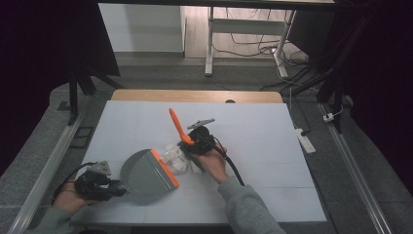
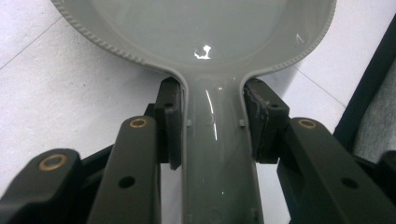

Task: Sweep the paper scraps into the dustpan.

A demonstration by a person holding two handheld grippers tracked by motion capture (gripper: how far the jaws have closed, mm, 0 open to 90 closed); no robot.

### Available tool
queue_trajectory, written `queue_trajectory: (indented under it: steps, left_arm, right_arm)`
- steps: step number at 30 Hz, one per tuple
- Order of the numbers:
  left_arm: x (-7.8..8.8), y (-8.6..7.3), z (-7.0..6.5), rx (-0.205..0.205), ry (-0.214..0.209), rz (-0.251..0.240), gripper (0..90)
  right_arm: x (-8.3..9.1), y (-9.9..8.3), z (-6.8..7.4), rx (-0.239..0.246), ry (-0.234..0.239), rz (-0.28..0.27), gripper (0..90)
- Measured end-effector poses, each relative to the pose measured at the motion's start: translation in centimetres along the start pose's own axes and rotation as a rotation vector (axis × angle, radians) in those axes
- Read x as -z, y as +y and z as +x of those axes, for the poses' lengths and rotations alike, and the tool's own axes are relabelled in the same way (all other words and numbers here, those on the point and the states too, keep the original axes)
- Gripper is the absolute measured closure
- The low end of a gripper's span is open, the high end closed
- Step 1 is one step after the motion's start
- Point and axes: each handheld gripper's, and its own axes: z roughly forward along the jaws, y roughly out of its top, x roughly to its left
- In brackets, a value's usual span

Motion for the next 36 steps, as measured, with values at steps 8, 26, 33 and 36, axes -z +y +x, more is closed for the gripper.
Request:
queue_trajectory:
  steps: [8,26,33,36]
  left_arm:
    - [-0.1,0.0,0.0,0.001,-0.003,0.000,61.5]
    - [-0.1,0.1,-0.2,0.000,0.002,0.002,61.5]
    - [-0.1,0.2,-0.2,-0.005,0.000,0.004,61.5]
    - [-0.1,0.3,-0.3,-0.011,0.005,0.003,61.5]
  right_arm:
    - [0.5,0.6,3.1,0.056,0.116,-0.028,70.1]
    - [3.5,0.7,-3.3,-0.030,-0.118,-0.080,70.1]
    - [2.0,0.4,-3.5,-0.052,-0.125,-0.052,70.1]
    - [0.8,0.4,-3.0,-0.043,-0.127,-0.031,70.1]
